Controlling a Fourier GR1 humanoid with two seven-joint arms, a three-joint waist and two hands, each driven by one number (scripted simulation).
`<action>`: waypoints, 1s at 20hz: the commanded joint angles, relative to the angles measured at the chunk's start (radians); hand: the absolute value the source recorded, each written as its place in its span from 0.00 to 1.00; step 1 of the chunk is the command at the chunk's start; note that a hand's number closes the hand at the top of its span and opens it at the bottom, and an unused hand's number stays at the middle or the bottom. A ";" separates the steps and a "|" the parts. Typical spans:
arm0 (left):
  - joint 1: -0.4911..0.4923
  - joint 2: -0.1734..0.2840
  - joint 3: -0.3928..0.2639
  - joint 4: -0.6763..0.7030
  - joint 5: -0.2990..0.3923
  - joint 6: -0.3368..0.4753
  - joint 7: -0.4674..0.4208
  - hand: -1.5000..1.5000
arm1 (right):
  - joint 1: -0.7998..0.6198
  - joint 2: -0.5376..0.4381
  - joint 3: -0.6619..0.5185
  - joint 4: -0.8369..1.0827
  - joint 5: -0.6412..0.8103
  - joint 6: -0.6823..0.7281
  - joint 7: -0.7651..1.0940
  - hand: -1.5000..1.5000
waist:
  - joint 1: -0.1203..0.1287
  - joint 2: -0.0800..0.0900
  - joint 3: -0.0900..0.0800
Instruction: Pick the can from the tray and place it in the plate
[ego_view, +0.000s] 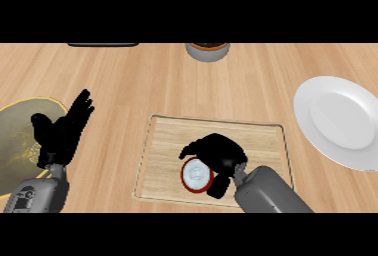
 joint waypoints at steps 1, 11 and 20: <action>0.018 0.034 0.031 -0.078 0.036 -0.040 0.071 0.50 | -0.004 0.047 0.039 0.033 0.039 0.019 -0.038 1.00 | 0.004 0.001 0.001; 0.037 -0.014 0.011 -0.039 -0.013 -0.025 0.006 0.50 | 0.050 0.090 -0.094 0.071 0.073 -0.147 0.021 1.00 | 0.005 0.004 0.001; 0.004 0.009 0.038 0.006 0.002 -0.048 -0.016 0.50 | -0.102 0.062 -0.365 0.213 0.258 -0.519 0.258 1.00 | 0.006 0.007 0.000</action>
